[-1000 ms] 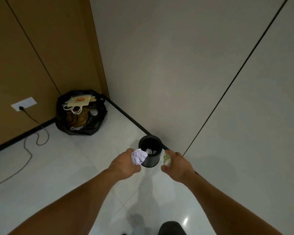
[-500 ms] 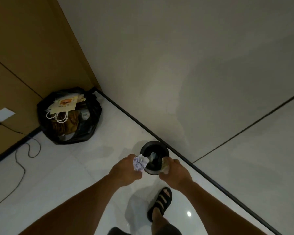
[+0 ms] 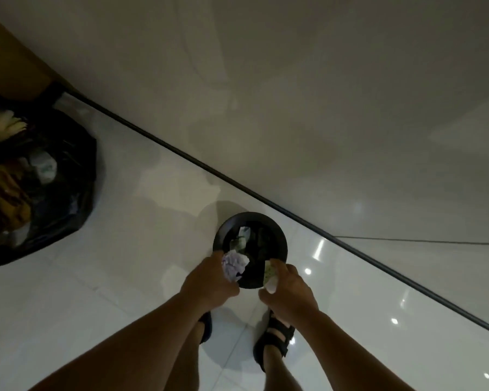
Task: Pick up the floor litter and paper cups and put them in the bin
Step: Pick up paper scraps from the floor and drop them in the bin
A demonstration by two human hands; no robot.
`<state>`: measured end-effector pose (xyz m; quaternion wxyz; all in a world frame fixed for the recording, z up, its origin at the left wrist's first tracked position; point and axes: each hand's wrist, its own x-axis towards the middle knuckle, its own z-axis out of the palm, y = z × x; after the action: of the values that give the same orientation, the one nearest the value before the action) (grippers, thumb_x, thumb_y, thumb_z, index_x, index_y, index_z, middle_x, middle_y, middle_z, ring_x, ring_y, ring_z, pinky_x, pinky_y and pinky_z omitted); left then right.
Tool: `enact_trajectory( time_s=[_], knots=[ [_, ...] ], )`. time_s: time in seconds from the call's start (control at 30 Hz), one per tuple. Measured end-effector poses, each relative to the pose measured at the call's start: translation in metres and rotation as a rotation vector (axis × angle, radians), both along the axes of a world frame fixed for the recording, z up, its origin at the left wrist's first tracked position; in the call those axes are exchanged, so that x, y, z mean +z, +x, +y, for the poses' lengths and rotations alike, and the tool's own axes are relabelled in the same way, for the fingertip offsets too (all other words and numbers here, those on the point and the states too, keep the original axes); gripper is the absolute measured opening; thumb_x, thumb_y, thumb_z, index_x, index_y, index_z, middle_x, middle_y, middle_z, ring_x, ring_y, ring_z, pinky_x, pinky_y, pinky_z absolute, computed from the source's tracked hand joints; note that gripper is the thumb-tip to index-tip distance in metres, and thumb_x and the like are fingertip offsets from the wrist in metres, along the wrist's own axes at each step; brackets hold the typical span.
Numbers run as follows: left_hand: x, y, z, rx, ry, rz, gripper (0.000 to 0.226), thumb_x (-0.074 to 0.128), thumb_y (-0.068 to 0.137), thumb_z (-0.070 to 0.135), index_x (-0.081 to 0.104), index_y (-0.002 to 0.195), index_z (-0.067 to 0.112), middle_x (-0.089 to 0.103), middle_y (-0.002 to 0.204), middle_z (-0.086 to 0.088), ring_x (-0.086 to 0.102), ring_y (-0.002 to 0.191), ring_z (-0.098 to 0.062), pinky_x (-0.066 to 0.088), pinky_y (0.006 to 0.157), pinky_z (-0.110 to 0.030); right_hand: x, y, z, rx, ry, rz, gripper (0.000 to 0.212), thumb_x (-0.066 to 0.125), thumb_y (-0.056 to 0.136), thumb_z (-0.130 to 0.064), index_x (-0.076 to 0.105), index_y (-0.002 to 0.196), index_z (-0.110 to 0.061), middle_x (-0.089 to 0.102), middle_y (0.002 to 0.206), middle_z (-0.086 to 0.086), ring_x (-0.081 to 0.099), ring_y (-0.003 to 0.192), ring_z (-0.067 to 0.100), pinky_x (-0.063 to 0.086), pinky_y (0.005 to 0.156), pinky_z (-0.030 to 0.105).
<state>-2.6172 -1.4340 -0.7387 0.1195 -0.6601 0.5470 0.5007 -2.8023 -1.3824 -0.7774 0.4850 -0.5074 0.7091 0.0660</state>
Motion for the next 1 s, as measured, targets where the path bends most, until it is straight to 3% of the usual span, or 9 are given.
enact_trajectory(
  time_s=[0.17, 0.23, 0.37, 0.5, 0.8, 1.0],
  knots=[
    [-0.067, 0.006, -0.022, -0.013, 0.028, 0.135, 0.066, 0.071, 0.079, 0.030, 0.038, 0.135, 0.019, 0.059, 0.122, -0.003, 0.057, 0.112, -0.024, 0.047, 0.094, -0.038, -0.074, 0.023, -0.015, -0.111, 0.017, 0.015, 0.076, 0.066, 0.082, -0.044, 0.024, 0.144, -0.034, 0.041, 0.142, 0.003, 0.053, 0.118, 0.027, 0.051, 0.091, 0.036],
    [-0.078, 0.012, -0.025, -0.004, 0.016, 0.107, 0.074, 0.069, 0.081, 0.031, 0.029, 0.143, 0.020, 0.055, 0.130, -0.004, 0.054, 0.118, -0.025, 0.046, 0.097, -0.038, -0.087, 0.029, -0.017, -0.140, -0.013, 0.005, 0.080, 0.069, 0.080, -0.046, 0.022, 0.145, -0.035, 0.038, 0.144, 0.002, 0.051, 0.120, 0.028, 0.051, 0.093, 0.041],
    [-0.073, 0.031, -0.022, -0.079, 0.048, 0.040, 0.071, 0.064, 0.082, 0.034, 0.029, 0.143, 0.023, 0.056, 0.125, -0.007, 0.055, 0.113, -0.026, 0.048, 0.094, -0.043, -0.078, 0.032, -0.009, -0.162, 0.011, 0.013, 0.083, 0.065, 0.082, -0.049, 0.016, 0.147, -0.035, 0.023, 0.155, 0.003, 0.034, 0.136, 0.032, 0.044, 0.104, 0.051],
    [-0.030, 0.038, -0.024, -0.186, 0.084, 0.000, 0.076, 0.061, 0.083, 0.038, 0.024, 0.148, 0.022, 0.050, 0.135, -0.006, 0.051, 0.120, -0.025, 0.046, 0.095, -0.038, -0.031, 0.032, -0.002, -0.186, 0.008, 0.082, 0.083, 0.062, 0.084, -0.052, 0.017, 0.151, -0.031, 0.018, 0.159, -0.002, 0.028, 0.141, 0.026, 0.041, 0.107, 0.047],
    [0.119, 0.009, -0.044, -0.396, -0.094, 0.079, 0.081, 0.062, 0.082, 0.044, 0.022, 0.148, 0.023, 0.035, 0.148, -0.003, 0.039, 0.132, -0.023, 0.039, 0.105, -0.037, 0.135, 0.019, -0.002, -0.355, -0.126, 0.090, 0.075, 0.065, 0.087, -0.050, 0.029, 0.149, -0.028, 0.031, 0.154, -0.001, 0.032, 0.138, 0.022, 0.037, 0.107, 0.038],
    [0.211, -0.031, -0.004, -0.603, -0.183, 0.050, 0.081, 0.061, 0.082, 0.048, 0.023, 0.149, 0.022, 0.033, 0.149, -0.004, 0.032, 0.134, -0.023, 0.037, 0.107, -0.038, 0.239, -0.008, 0.065, -0.478, -0.202, 0.134, 0.078, 0.061, 0.088, -0.055, 0.024, 0.152, -0.029, 0.021, 0.159, -0.002, 0.024, 0.144, 0.020, 0.031, 0.113, 0.038]
  ],
)
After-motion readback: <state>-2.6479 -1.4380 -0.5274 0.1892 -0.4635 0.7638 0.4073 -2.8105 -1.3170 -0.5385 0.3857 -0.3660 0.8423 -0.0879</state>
